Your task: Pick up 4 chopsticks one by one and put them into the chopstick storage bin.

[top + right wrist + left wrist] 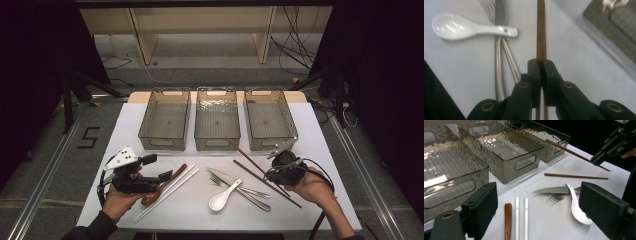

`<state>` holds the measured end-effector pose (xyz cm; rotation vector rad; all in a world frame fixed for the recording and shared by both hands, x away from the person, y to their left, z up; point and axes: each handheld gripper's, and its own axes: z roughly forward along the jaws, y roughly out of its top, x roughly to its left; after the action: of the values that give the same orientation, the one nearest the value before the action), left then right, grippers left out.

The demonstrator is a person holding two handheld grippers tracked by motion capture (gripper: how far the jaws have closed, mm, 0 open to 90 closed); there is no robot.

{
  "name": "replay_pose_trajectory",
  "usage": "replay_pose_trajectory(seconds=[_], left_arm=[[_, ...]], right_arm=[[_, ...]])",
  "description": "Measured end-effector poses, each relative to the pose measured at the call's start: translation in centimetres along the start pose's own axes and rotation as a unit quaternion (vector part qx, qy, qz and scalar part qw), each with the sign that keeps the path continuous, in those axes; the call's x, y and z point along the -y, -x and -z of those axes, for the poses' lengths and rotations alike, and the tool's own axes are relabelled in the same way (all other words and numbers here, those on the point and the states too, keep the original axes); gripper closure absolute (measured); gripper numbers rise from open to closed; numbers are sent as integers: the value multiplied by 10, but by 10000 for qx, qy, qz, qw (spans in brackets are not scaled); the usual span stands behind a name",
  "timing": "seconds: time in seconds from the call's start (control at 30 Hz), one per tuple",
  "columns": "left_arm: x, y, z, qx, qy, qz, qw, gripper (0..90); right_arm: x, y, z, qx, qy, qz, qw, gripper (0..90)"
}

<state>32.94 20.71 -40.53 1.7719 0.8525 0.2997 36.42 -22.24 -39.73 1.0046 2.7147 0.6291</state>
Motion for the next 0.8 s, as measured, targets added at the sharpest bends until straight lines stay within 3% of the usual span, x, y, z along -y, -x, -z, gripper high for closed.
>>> replay_pose_trajectory(seconds=[0.13,0.23,0.27,0.43,0.8], left_arm=[[-3,2,-3,50,50,87,9999,152],[-7,8,-8,98,20,-18,9999,152],[-8,10,-10,118,29,-36,9999,152],[-15,17,-19,267,30,4,9996,154],[-22,23,-38,540,10,258,9982,155]], right_arm=[[-11,-11,3,30,475,99,9988,863],[-16,-17,3,5,644,139,9978,863],[-20,-24,2,-33,828,174,9964,863],[-32,-36,2,-157,1165,221,9928,863],[-45,-51,-3,-265,1419,300,9891,862]])
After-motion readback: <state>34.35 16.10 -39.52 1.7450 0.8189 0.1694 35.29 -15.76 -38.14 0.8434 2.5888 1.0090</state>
